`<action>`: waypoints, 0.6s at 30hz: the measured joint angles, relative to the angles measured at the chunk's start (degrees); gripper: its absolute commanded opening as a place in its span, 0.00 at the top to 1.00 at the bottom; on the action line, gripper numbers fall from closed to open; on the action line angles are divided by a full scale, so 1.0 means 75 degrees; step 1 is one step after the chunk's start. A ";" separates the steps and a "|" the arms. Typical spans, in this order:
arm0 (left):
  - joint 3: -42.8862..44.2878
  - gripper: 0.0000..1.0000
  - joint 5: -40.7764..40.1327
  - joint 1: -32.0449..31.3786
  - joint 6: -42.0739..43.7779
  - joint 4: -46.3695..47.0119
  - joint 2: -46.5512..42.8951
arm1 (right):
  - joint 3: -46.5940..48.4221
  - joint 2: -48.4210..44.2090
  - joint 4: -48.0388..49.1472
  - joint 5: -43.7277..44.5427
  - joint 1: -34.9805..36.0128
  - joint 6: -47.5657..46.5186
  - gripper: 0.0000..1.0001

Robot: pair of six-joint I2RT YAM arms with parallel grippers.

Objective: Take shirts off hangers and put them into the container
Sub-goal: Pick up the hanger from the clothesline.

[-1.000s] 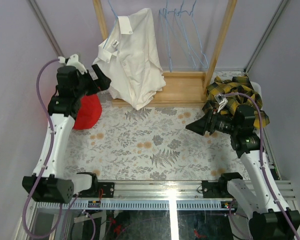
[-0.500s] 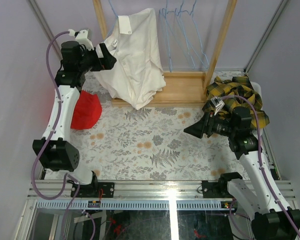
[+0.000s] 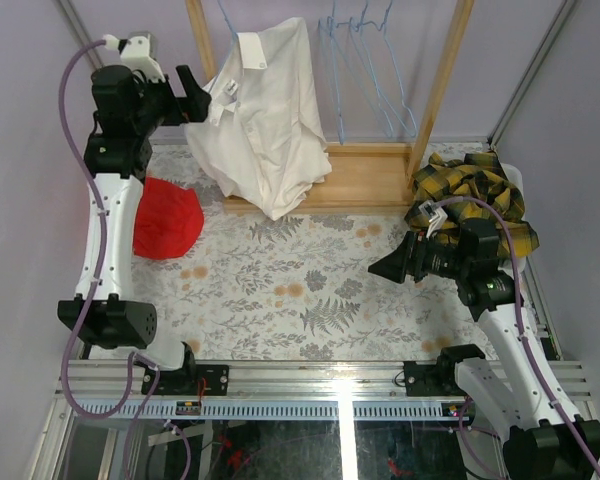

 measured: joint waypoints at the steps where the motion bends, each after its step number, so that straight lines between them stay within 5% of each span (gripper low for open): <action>1: 0.0300 0.00 -0.0026 0.0073 0.0000 -0.0070 0.0108 | 0.0000 0.0000 -0.0029 0.0017 0.0000 -0.0012 0.19; 10: 0.1212 0.03 0.1614 0.0358 0.0114 -0.0227 0.1708 | 0.0000 0.0015 -0.0140 0.0280 0.0000 -0.0026 0.19; 18: 0.0968 0.63 0.3206 0.0353 -0.0044 -0.0356 0.2075 | -0.0003 0.0085 -0.0487 0.0487 0.0000 -0.0020 0.20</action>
